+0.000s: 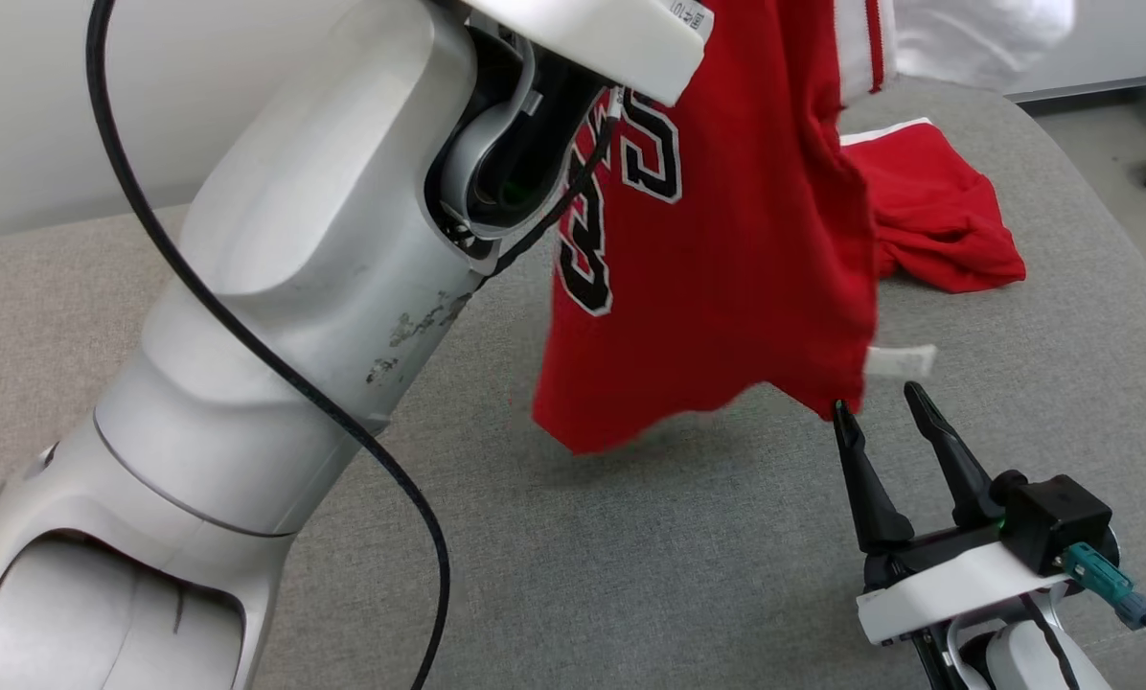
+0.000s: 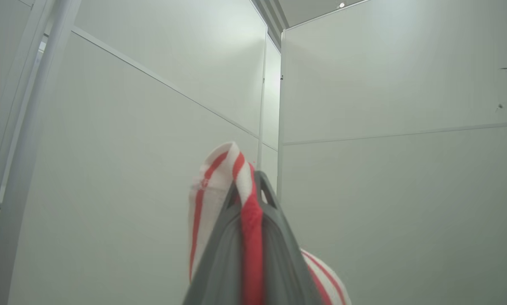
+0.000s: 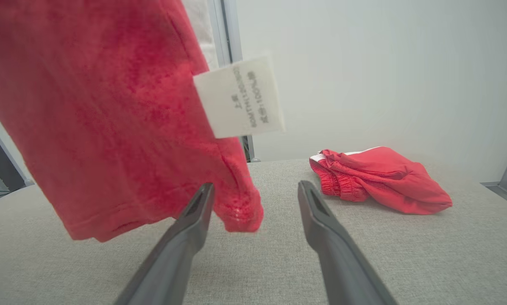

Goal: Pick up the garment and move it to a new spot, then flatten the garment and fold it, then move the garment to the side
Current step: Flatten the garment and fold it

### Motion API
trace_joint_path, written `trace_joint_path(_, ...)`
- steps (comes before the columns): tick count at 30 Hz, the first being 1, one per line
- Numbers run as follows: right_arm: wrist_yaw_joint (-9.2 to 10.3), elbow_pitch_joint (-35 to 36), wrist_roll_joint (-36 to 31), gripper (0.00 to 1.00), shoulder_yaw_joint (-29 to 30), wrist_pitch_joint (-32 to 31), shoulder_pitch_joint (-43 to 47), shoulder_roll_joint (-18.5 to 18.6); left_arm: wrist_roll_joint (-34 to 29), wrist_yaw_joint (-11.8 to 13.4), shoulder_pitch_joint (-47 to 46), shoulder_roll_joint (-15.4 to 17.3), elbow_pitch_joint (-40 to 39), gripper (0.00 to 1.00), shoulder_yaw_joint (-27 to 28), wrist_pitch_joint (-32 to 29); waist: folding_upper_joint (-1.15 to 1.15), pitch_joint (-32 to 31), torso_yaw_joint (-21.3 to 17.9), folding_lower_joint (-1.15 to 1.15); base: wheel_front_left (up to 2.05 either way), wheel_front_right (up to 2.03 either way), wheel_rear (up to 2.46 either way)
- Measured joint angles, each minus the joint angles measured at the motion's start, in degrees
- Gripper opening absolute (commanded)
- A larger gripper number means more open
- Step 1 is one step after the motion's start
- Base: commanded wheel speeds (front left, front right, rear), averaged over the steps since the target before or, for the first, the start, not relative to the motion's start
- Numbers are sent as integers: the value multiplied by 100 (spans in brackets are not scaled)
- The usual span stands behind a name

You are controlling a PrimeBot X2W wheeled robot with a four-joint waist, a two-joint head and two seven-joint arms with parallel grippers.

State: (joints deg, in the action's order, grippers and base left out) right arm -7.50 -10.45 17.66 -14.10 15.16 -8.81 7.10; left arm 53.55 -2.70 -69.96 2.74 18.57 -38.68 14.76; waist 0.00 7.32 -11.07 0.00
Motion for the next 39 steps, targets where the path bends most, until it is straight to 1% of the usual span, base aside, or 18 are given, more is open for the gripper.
trace_joint_path(3,0,19,-2,100,33,0,-5,-32,16,-41,44,3,135,0,37,14,0,45,13,0,0,0,0)
trace_joint_path(6,0,40,-3,100,97,0,-7,-49,-123,-135,534,4,163,0,392,22,0,113,80,0,0,0,0)
trace_joint_path(7,0,38,-3,100,100,0,-5,-78,-544,-204,1072,156,74,0,590,22,0,172,129,0,0,0,0)
trace_joint_path(8,0,38,-7,100,112,0,-4,-88,-670,-212,1430,202,-8,0,762,23,0,196,155,0,0,0,0)
trace_joint_path(9,0,60,-21,100,179,0,2,-107,-945,-238,2179,319,-130,0,1014,22,0,231,213,0,0,0,0)
trace_joint_path(11,0,76,-23,100,258,0,5,-99,-1167,-254,2889,376,-190,0,1360,21,0,265,281,0,0,0,0)
trace_joint_path(14,0,77,-30,100,266,0,-5,-75,-1547,-222,3675,346,-301,0,2095,22,0,328,390,0,0,0,0)
trace_joint_path(18,0,131,-27,100,294,0,-35,1,-1995,-236,4542,137,-548,0,3181,22,0,420,508,0,0,0,0)
trace_joint_path(23,0,196,-13,100,292,0,-37,51,-2089,-264,5249,22,-642,0,4283,22,0,497,590,0,0,0,0)
trace_joint_path(27,0,202,-14,100,293,0,-36,69,-1742,-42,5653,0,-572,0,4550,23,0,532,615,0,0,0,0)
trace_joint_path(30,0,198,-22,100,297,0,-36,65,-1556,171,5911,11,-305,0,4544,23,0,541,633,0,0,0,0)
trace_joint_path(31,0,193,-24,100,299,0,-37,62,-1533,240,5970,11,-172,8,4474,23,0,543,640,0,0,0,0)
trace_joint_path(32,0,190,-33,100,301,0,-37,57,-1474,288,6023,14,-22,24,4367,23,0,545,647,0,0,0,0)
trace_joint_path(33,0,183,-40,100,302,0,-38,54,-1462,343,6062,3,103,31,4269,22,0,547,656,0,0,0,0)
trace_joint_path(34,0,177,-44,100,299,0,-40,45,-1460,398,6089,2,234,42,4147,22,0,549,663,0,0,0,0)
trace_joint_path(36,0,162,-47,100,294,0,-53,31,-1366,486,6143,-2,480,83,3928,22,0,555,673,0,0,0,0)
trace_joint_path(37,0,154,-47,100,300,0,-64,30,-1376,538,6148,-8,550,100,3865,22,0,557,681,0,0,0,0)
trace_joint_path(39,0,156,-51,100,300,0,-76,12,-1425,662,6148,2,598,100,3816,22,0,560,690,0,0,0,0)
